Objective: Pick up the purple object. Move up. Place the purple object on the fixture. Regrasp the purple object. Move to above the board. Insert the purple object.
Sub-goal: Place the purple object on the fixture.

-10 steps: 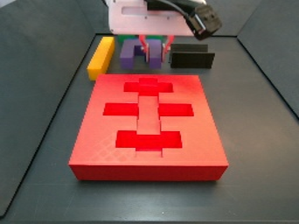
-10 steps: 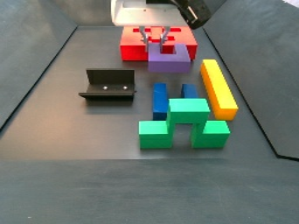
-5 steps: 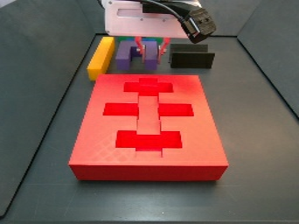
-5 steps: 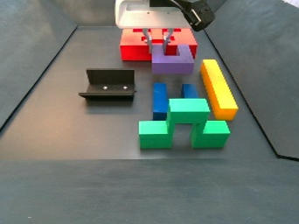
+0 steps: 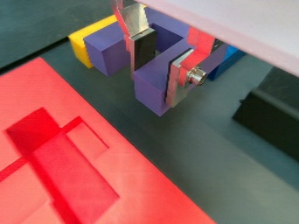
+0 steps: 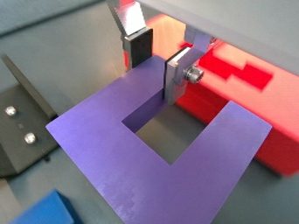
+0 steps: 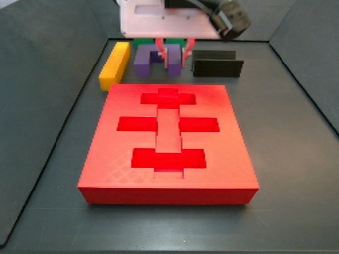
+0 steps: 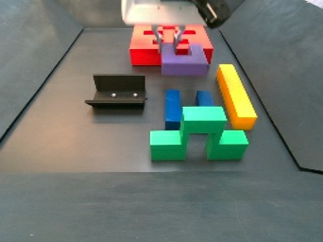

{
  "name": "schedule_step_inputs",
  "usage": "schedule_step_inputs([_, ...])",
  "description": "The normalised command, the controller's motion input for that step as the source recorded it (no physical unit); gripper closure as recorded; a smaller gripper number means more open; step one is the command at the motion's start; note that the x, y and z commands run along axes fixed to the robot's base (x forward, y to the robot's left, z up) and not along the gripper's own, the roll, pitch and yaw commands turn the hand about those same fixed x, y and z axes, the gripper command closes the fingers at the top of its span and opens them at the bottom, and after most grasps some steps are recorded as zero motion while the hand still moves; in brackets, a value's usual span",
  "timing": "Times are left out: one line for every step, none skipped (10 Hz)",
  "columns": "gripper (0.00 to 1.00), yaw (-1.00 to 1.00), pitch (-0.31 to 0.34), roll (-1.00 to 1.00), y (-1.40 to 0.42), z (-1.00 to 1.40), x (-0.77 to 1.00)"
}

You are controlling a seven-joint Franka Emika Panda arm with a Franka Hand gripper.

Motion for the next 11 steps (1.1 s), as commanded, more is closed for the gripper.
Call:
schedule_step_inputs([1.0, 0.23, 0.163, -0.49, -0.04, 0.83, 0.37])
schedule_step_inputs([1.0, 0.13, 0.051, -0.25, -0.03, 0.69, 0.55])
schedule_step_inputs([1.0, 0.03, 0.129, -0.06, -0.06, 0.45, 0.61])
schedule_step_inputs([1.0, 0.0, 0.26, -0.39, 0.0, 0.53, 0.81])
schedule_step_inputs([1.0, -0.2, 0.303, -0.6, 0.03, 0.59, 0.82])
schedule_step_inputs([1.0, -0.28, 0.254, -0.73, 0.01, 0.63, 0.75])
schedule_step_inputs([1.0, -0.38, 0.174, -0.86, 0.0, 0.61, 0.68])
schedule_step_inputs([1.0, -0.45, 0.134, -0.71, 0.08, 0.42, 0.61])
schedule_step_inputs([1.0, -0.43, 0.086, -0.71, 0.12, 0.32, 0.63])
schedule_step_inputs([1.0, -0.28, 0.069, -0.8, 0.21, 0.09, 0.6])
schedule_step_inputs([1.0, -0.25, 0.051, -0.83, 0.21, 0.06, 0.62])
